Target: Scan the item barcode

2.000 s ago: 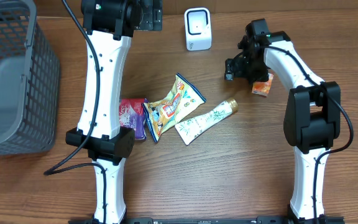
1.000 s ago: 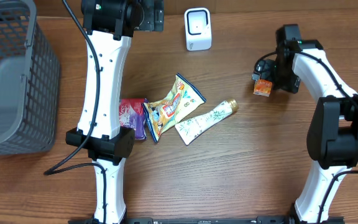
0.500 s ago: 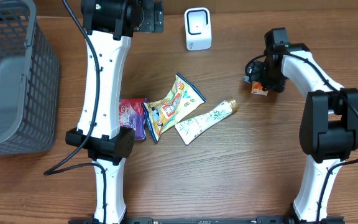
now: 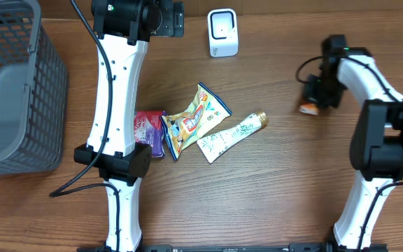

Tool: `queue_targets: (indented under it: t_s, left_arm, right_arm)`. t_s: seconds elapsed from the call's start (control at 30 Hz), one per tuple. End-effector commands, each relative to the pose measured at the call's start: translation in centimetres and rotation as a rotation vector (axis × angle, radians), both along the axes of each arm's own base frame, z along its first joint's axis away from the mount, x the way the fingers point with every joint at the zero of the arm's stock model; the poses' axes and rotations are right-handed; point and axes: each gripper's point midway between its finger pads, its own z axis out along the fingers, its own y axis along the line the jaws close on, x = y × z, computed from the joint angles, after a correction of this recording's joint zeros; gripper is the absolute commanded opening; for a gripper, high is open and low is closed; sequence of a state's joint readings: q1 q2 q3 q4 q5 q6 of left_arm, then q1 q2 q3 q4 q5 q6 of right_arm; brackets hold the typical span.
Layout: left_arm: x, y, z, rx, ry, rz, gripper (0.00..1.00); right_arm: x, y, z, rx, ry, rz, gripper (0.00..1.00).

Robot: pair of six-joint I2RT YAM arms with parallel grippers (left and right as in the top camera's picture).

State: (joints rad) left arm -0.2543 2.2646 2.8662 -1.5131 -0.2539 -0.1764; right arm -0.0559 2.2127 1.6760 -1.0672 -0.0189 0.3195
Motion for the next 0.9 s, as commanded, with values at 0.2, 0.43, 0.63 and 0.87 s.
queue_targets:
  t_s: [0.2, 0.43, 0.63, 0.87]
  left_arm:
    - [-0.2, 0.3, 0.4, 0.007, -0.002, -0.015, 1.00]
    - [-0.2, 0.2, 0.3, 0.005, -0.002, -0.017, 1.00]
    - [-0.1, 0.3, 0.7, 0.003, -0.014, -0.016, 0.99]
    - [-0.8, 0.5, 5.9, -0.020, -0.165, -0.025, 1.00]
  right_arm:
    - [-6.0, -21.7, 1.2, -0.333, 0.067, -0.392, 0.31]
    - [-10.3, -28.6, 0.1, -0.174, 0.006, -0.647, 0.30]
    - [-13.2, -31.7, 0.3, -0.125, -0.017, -0.763, 1.00]
    - [-14.7, -35.6, 7.0, -0.117, -0.114, -0.848, 1.00]
